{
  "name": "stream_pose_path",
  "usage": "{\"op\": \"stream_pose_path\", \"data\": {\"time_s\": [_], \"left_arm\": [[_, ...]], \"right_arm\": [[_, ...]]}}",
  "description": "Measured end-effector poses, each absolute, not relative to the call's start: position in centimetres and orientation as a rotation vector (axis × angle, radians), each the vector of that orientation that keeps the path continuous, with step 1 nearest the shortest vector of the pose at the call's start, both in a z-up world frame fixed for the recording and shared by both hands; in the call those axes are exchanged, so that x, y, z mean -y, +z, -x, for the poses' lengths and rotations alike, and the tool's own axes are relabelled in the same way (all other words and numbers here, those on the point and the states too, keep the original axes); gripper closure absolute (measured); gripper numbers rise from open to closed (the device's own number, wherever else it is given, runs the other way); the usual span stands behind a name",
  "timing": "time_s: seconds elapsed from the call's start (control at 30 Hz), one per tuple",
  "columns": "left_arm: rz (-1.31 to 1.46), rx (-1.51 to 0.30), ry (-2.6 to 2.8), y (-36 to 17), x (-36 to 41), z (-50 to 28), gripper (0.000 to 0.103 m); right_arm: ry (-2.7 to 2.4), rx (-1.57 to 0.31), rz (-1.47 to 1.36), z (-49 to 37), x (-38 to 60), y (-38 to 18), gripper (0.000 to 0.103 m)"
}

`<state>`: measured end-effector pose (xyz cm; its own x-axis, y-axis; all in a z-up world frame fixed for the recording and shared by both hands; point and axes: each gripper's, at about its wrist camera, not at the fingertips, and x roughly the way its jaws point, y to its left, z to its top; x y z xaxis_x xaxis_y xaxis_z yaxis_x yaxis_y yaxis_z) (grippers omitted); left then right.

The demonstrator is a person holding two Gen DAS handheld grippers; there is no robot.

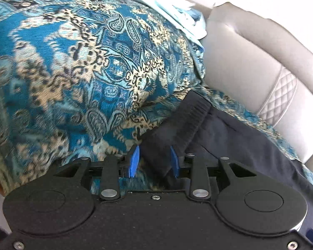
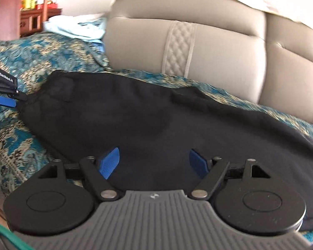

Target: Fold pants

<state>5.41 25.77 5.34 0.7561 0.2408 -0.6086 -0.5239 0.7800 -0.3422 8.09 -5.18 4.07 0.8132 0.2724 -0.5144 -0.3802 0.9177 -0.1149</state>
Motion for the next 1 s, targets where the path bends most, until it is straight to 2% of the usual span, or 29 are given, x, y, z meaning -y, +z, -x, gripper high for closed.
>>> {"op": "stream_pose_path", "data": {"time_s": [0.23, 0.33, 0.47, 0.5, 0.57, 0.77, 0.87, 0.93, 1.0], "left_arm": [[0.538, -0.612, 0.358, 4.3, -25.1, -5.0, 0.073], [0.548, -0.570, 0.390, 4.2, -25.1, -5.5, 0.080], [0.326, -0.481, 0.437, 4.7, -22.8, -6.0, 0.081], [0.313, -0.479, 0.427, 4.6, -22.6, -6.1, 0.079], [0.384, -0.500, 0.400, 4.2, -23.4, -6.1, 0.073], [0.620, -0.536, 0.352, 3.1, -26.6, -6.5, 0.073], [0.603, -0.495, 0.373, 3.7, -26.9, -6.5, 0.073], [0.538, -0.496, 0.399, 3.9, -26.4, -7.2, 0.080], [0.487, -0.493, 0.420, 4.0, -25.9, -7.6, 0.082]], "right_arm": [[0.382, -0.537, 0.270, -8.0, 2.4, 2.9, 0.017], [0.381, -0.539, 0.270, -7.9, 2.0, 2.9, 0.016], [0.383, -0.546, 0.277, -8.2, 1.4, 2.8, 0.015], [0.381, -0.545, 0.283, -8.2, 1.3, 2.8, 0.015], [0.378, -0.541, 0.290, -8.2, 1.1, 2.7, 0.015], [0.373, -0.543, 0.281, -8.1, 0.7, 2.6, 0.015], [0.376, -0.545, 0.284, -8.0, 0.3, 2.7, 0.015], [0.383, -0.555, 0.277, -8.1, 0.1, 2.7, 0.015], [0.398, -0.576, 0.252, -8.3, 0.0, 2.7, 0.016]]}}
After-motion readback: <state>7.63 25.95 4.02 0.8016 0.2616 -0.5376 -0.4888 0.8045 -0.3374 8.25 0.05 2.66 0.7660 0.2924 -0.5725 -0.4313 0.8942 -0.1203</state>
